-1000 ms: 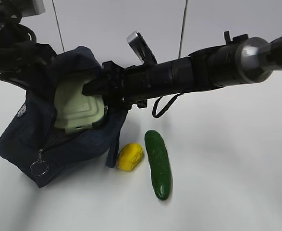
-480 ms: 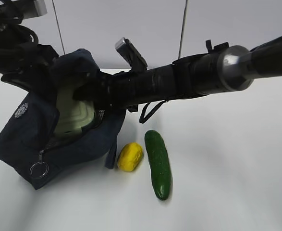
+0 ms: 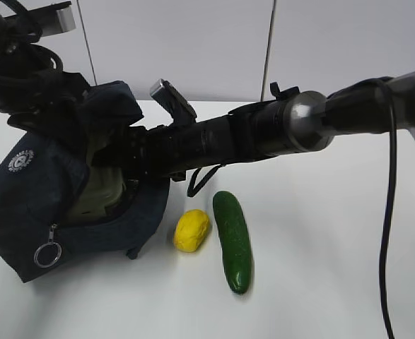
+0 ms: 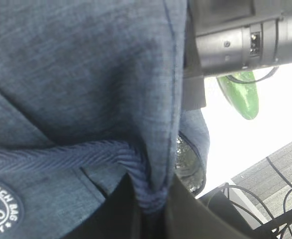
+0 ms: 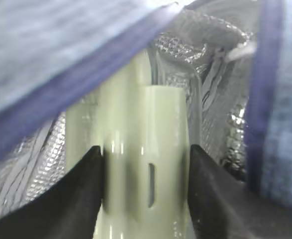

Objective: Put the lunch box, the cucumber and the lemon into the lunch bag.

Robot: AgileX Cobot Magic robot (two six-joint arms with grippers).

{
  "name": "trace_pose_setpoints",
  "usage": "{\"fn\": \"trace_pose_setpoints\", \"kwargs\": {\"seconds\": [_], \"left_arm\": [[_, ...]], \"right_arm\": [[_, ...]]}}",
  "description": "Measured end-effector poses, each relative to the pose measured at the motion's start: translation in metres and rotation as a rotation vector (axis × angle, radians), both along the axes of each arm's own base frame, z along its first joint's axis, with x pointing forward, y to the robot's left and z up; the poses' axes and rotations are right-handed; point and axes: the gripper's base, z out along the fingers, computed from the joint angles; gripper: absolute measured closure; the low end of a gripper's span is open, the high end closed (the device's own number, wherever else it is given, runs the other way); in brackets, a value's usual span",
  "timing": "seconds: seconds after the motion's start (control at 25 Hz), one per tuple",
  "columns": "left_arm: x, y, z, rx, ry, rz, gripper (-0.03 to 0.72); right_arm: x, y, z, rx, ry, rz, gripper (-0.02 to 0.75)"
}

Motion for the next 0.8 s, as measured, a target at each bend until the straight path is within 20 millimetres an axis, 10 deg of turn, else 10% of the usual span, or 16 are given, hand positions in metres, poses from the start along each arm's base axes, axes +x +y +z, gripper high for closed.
{"fn": "trace_pose_setpoints", "kwargs": {"seconds": [0.8], "left_arm": [[0.0,-0.001,0.0,-0.011,0.006,0.002,0.688]], "right_arm": [[-0.001,-0.004,0.009,0.076,0.017,0.096,0.26]]}}
